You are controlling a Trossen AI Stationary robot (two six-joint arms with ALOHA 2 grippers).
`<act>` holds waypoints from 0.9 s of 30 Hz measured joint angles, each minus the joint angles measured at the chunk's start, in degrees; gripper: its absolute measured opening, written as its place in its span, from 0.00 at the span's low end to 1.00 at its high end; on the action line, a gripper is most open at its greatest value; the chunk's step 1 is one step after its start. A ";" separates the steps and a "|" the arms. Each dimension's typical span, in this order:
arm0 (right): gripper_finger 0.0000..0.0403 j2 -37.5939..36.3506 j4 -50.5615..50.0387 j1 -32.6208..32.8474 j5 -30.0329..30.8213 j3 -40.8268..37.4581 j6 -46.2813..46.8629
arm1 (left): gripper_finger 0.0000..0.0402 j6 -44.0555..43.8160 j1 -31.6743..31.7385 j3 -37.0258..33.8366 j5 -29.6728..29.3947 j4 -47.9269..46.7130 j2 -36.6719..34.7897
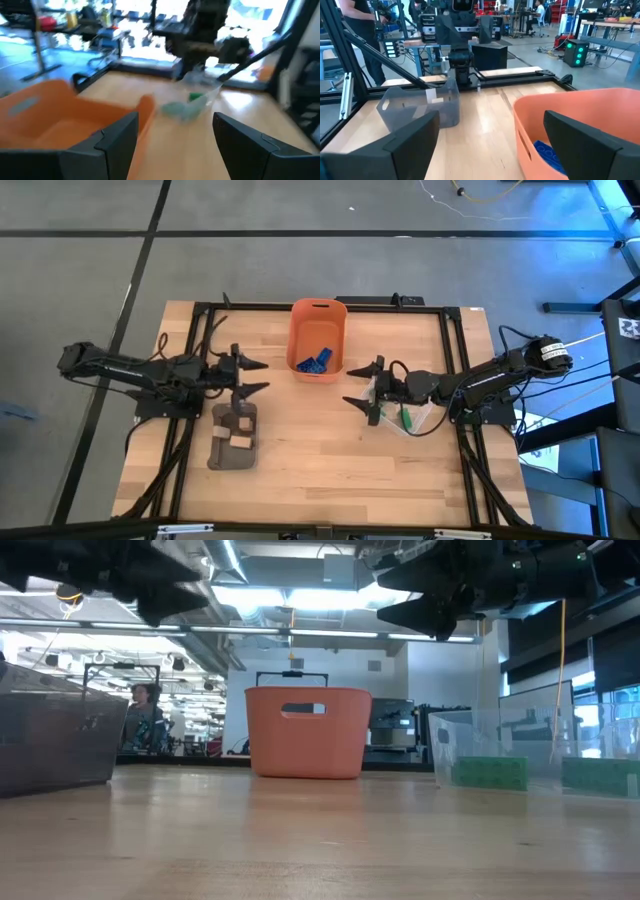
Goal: Sort & place blocks by color
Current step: Return to Home Position
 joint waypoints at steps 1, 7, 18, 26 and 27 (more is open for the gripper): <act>0.89 0.00 -0.38 0.00 -0.01 0.00 0.29 | 0.62 0.37 0.00 0.00 -1.12 -2.95 -1.76; 0.89 -0.02 -3.53 0.00 0.02 0.00 2.91 | 0.59 1.00 0.02 -2.76 -6.04 -11.43 -13.39; 0.89 -0.02 -3.20 0.02 0.02 0.00 2.95 | 0.23 3.89 0.02 -14.43 -6.62 -9.91 -32.07; 0.89 -0.02 -3.18 0.00 0.02 0.00 3.10 | 0.01 2.92 0.02 -16.06 -6.86 -11.32 -32.56; 0.89 -0.02 -3.18 0.01 0.02 0.00 3.10 | 0.01 2.84 0.02 -16.28 -6.11 -11.41 -32.53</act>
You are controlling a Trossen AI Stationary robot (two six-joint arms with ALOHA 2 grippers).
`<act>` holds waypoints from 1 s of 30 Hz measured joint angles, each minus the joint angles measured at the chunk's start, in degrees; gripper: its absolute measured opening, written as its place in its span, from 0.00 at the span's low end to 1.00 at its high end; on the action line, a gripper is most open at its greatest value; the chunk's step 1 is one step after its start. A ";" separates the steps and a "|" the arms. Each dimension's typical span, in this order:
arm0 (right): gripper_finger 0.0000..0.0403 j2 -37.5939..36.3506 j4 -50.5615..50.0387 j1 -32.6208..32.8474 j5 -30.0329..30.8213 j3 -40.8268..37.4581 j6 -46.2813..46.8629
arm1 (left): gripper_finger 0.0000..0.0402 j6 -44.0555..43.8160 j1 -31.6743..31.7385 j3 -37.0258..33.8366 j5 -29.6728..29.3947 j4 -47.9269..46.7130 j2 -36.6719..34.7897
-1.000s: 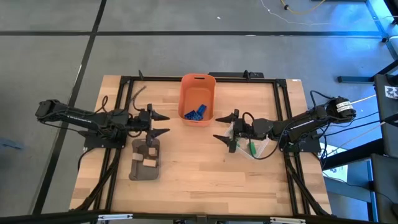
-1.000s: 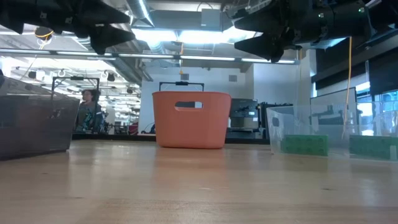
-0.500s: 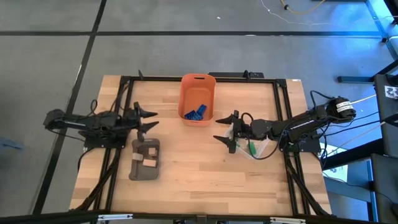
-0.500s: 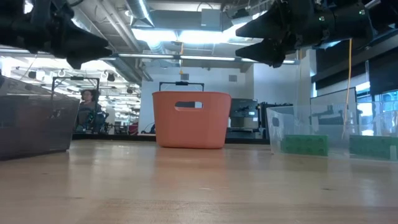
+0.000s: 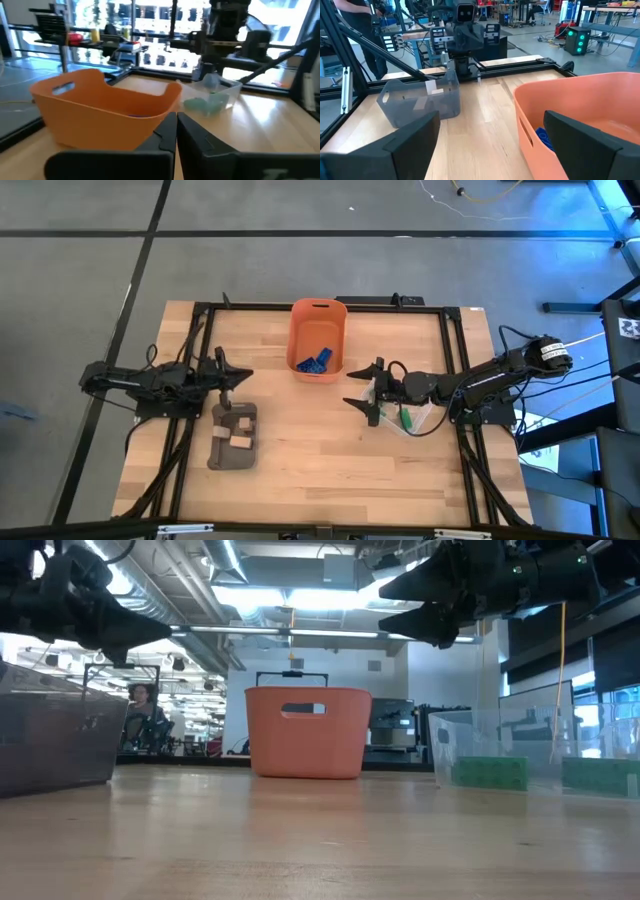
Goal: Sort & place blocks by color
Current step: Return to Home Position
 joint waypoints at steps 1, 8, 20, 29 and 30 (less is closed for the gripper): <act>0.89 0.00 -0.02 0.00 -0.02 0.00 0.00 | 0.00 -0.15 0.00 -0.05 1.00 0.05 0.01; 0.89 0.00 -0.02 -0.01 -0.02 0.00 0.02 | 0.00 -1.11 -0.02 -0.11 6.80 -0.43 0.00; 0.89 0.00 -0.02 -0.01 -0.02 0.00 1.50 | 0.01 -0.17 0.00 -0.11 9.52 -0.82 0.28; 0.88 0.00 0.89 -0.03 4.77 0.00 2.73 | 0.05 -0.09 0.00 -0.11 9.53 -0.82 0.33; 0.87 0.00 1.35 -0.03 4.97 0.00 2.75 | 0.06 -0.09 0.00 -0.11 9.52 -0.82 0.33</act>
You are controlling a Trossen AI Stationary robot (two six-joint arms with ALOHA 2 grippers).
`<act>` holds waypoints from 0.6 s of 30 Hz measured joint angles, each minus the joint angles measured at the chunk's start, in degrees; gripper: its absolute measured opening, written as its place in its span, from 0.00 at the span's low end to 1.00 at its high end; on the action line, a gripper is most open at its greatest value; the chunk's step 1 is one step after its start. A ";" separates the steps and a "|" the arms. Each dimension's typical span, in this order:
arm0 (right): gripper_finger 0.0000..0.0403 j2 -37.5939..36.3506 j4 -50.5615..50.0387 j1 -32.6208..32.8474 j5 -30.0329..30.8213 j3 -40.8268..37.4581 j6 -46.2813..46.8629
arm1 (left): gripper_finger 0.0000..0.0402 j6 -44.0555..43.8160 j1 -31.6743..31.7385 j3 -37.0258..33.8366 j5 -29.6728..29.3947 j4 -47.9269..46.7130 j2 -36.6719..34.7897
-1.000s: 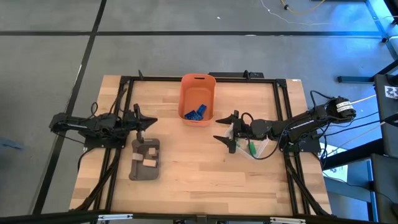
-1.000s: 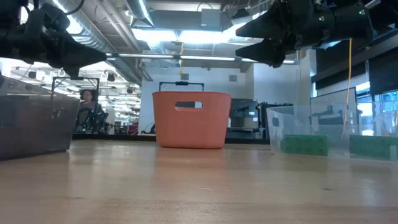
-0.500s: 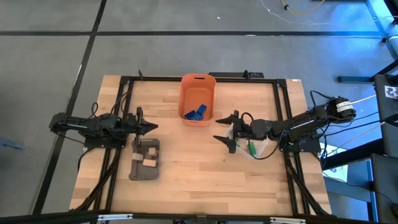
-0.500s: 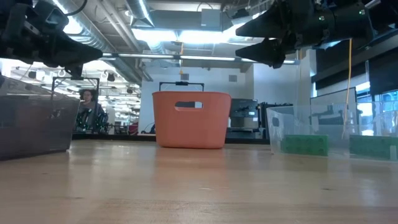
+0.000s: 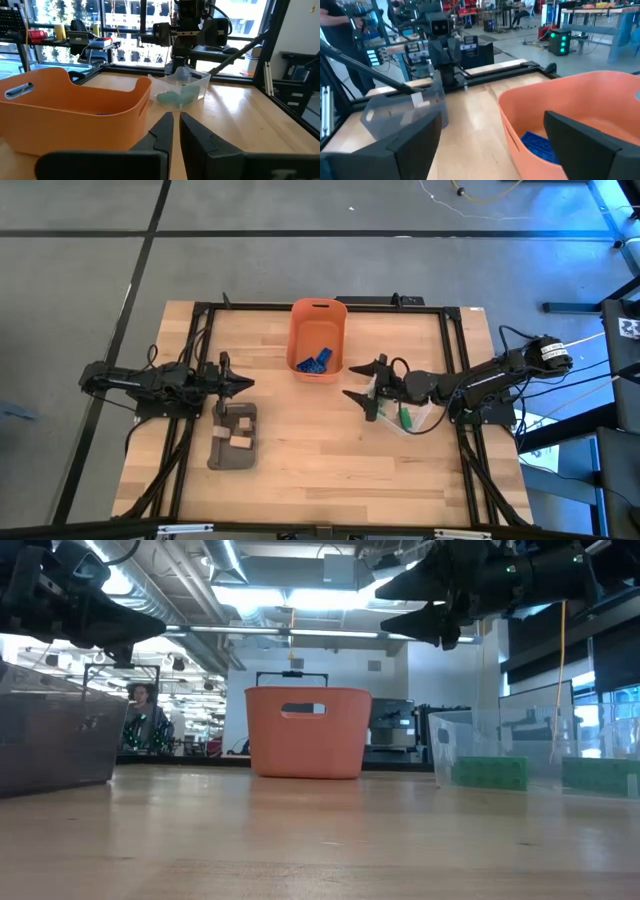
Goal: Sort & place blocks by color
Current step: Return to Home Position
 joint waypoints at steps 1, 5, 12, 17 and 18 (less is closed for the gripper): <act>0.86 0.00 0.45 0.00 0.04 0.00 0.00 | 0.06 0.00 0.00 0.00 -0.01 0.00 0.00; 0.74 -1.85 -0.23 0.04 0.76 0.00 -0.14 | 0.07 0.02 0.00 0.00 -0.01 0.00 0.00; 0.24 -12.99 -14.82 0.04 2.99 0.00 0.28 | 0.05 0.03 0.00 -0.01 -0.01 0.00 0.00; 0.04 -20.20 -20.20 -0.08 3.01 -2.88 0.30 | 0.03 0.04 0.00 -0.02 -0.03 0.00 0.00; 0.03 -21.60 -18.87 -0.09 3.01 -4.42 0.28 | 0.03 0.04 0.00 -0.02 -0.03 0.00 0.00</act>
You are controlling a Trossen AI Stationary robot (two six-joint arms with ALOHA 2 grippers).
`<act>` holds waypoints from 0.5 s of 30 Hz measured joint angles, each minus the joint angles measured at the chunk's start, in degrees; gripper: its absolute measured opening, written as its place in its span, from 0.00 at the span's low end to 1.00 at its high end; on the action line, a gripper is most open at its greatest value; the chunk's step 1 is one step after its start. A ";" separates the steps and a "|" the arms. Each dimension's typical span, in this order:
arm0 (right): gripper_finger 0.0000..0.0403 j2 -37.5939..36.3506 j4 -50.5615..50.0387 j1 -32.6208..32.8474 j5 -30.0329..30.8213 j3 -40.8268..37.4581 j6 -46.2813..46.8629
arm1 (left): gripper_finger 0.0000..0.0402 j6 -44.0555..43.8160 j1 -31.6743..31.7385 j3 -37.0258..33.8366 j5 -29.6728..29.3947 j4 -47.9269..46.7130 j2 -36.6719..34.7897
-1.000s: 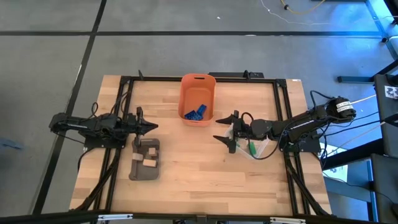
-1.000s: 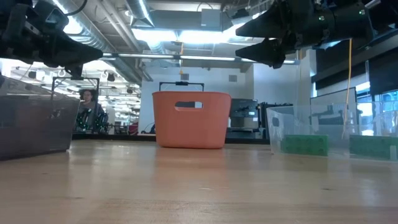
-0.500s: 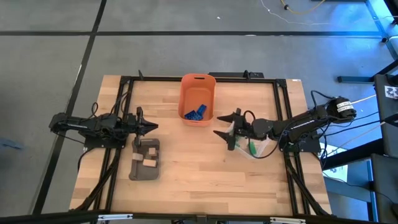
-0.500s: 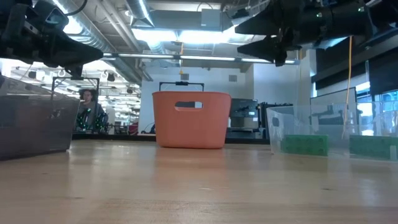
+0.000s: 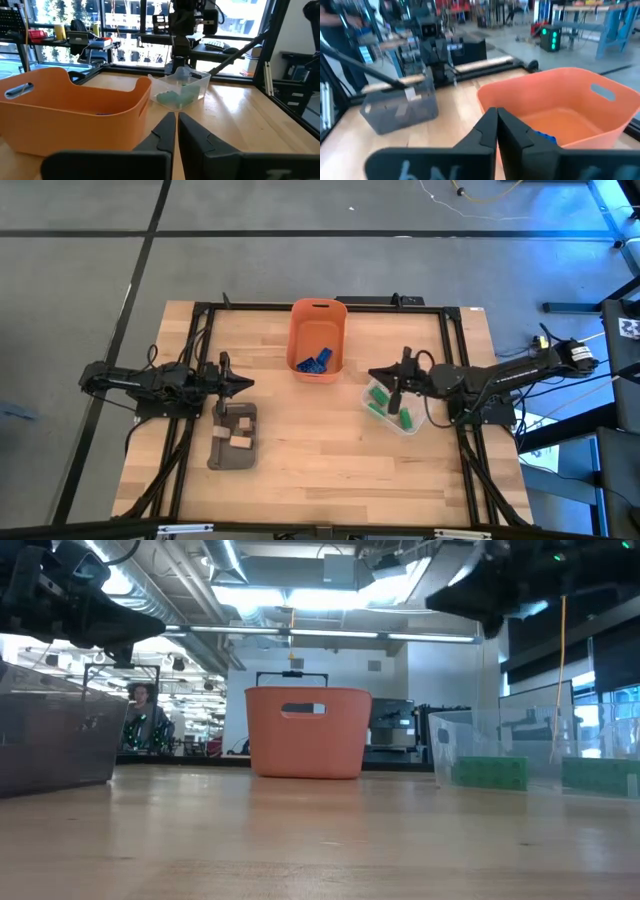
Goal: Sort & place blocks by color
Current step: Return to Home Position
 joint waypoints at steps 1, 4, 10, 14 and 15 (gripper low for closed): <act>0.03 -1.37 1.80 0.00 0.01 -1.82 -0.09 | 0.02 0.00 0.00 0.00 0.00 0.00 0.00; 0.01 -5.60 8.32 -0.03 0.02 -8.14 -0.11 | 0.01 0.00 0.00 0.00 -0.01 0.00 0.00; 0.00 -15.53 14.82 -0.28 -2.38 -16.65 1.19 | 0.00 0.00 0.00 0.00 -0.02 0.07 0.00; 0.00 -20.94 15.62 -0.31 -2.78 -20.28 1.41 | 0.00 0.00 0.00 0.00 -0.04 0.09 0.00; 0.00 -22.29 15.66 -0.31 -3.03 -21.33 1.37 | 0.00 0.00 0.00 0.00 -0.04 0.09 0.00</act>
